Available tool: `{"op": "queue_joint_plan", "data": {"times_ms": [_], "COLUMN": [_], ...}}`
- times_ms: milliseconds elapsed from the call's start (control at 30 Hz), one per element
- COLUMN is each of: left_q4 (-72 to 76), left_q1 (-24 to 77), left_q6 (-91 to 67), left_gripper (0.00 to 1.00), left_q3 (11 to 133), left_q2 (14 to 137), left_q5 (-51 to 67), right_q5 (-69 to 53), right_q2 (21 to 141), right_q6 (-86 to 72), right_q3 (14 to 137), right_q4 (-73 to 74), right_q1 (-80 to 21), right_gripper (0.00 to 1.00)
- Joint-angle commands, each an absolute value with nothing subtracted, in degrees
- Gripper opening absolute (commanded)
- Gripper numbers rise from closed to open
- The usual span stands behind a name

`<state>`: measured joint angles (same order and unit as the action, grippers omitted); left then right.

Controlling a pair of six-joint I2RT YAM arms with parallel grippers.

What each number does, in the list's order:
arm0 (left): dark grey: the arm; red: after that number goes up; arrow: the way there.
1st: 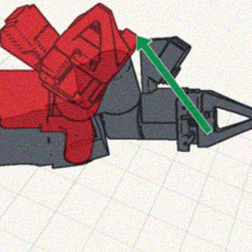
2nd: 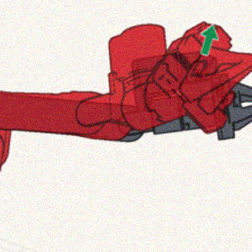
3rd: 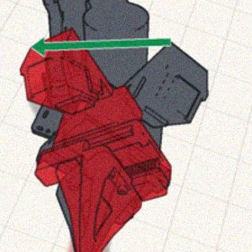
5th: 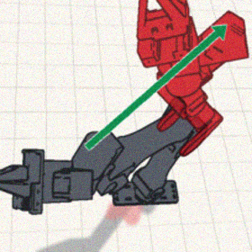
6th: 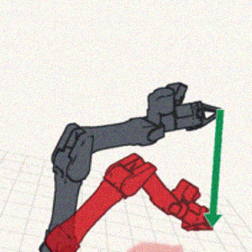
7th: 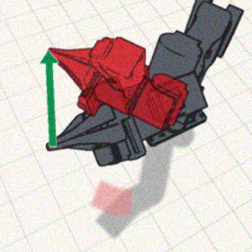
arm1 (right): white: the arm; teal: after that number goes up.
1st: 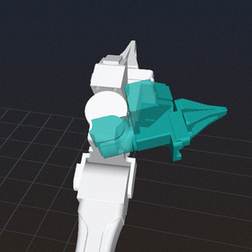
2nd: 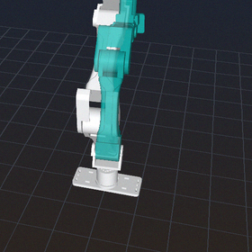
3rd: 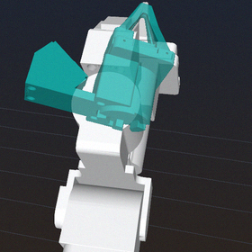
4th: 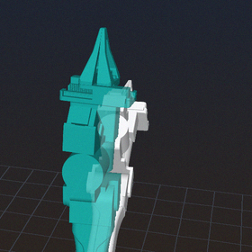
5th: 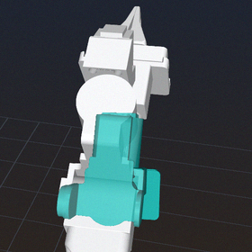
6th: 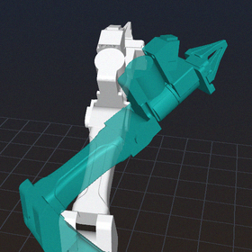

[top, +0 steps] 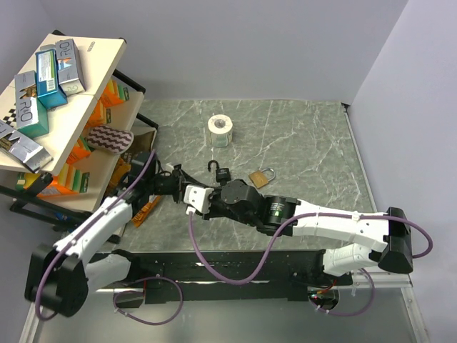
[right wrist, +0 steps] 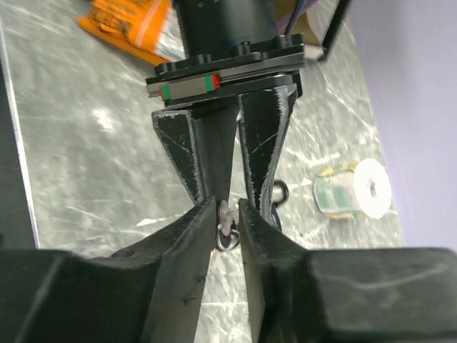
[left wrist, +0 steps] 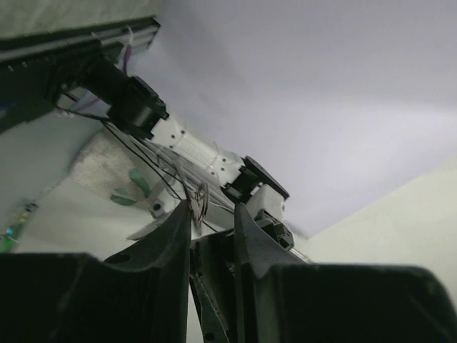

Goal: Unlock with the key

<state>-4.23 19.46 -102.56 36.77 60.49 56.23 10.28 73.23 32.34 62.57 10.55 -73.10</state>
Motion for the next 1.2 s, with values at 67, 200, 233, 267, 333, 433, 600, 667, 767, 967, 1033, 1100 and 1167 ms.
{"op": "queue_joint_plan", "data": {"times_ms": [67, 200, 233, 267, 333, 433, 600, 667, 767, 967, 1033, 1100, 1167], "left_q4": [-9.04, -10.29, -9.85, -9.84, -9.58, -11.77, -17.03, -18.28, -21.26, -22.67, -23.11, -23.64, -23.73], "left_q1": [16.52, 16.52, 16.52, 16.52, 16.52, 16.44, 16.44, 16.44, 16.44, 16.52, 16.52, 16.44, 16.52], "left_q6": [-86.16, -81.75, -81.04, -79.12, -76.65, -71.12, -60.4, -55.41, -49.76, -44.91, -44.82, -45.0, -45.18], "left_gripper": [0.01, 0.01, 0.01, 0.01, 0.01, 0.01, 0.01, 0.06, 0.29, 0.86, 0.95, 0.98, 0.99], "left_q3": [47.01, 50.09, 50.45, 50.71, 51.24, 52.12, 54.48, 55.37, 57.21, 56.69, 56.16, 55.55, 55.2], "left_q2": [69.07, 71.8, 72.15, 72.68, 73.56, 73.74, 72.25, 70.76, 68.73, 65.22, 64.08, 63.11, 62.49], "left_q5": [39.48, 37.44, 37.27, 36.83, 36.74, 35.6, 32.01, 30.33, 26.64, 23.82, 23.12, 22.59, 22.06], "right_q5": [11.25, 11.86, 12.04, 11.95, 11.78, 9.06, 3.71, 0.71, -4.2, -8.96, -7.92, -6.42, -6.15], "right_q2": [68.91, 68.73, 68.73, 68.64, 68.56, 68.2, 68.99, 72.23, 79.43, 94.73, 101.23, 106.75, 109.24], "right_q6": [24.62, 21.28, 20.31, 18.04, 15.13, 7.93, -2.98, -5.36, -6.24, -6.86, -8.17, -10.53, -12.56], "right_q3": [60.73, 60.12, 60.03, 60.03, 60.03, 60.38, 61.86, 63.36, 68.45, 79.87, 83.74, 87.97, 89.64], "right_q4": [9.49, 9.41, 9.32, 9.49, 10.1, 12.65, 16.78, 20.21, 25.47, 26.63, 28.38, 29.97, 29.71], "right_q1": [-74.45, -74.01, -73.48, -72.26, -70.32, -64.35, -50.05, -46.77, -41.23, -35.07, -34.11, -33.58, -32.52], "right_gripper": [0.5, 0.55, 0.56, 0.56, 0.57, 0.57, 0.63, 0.64, 0.64, 0.64, 0.64, 0.62, 0.62]}}
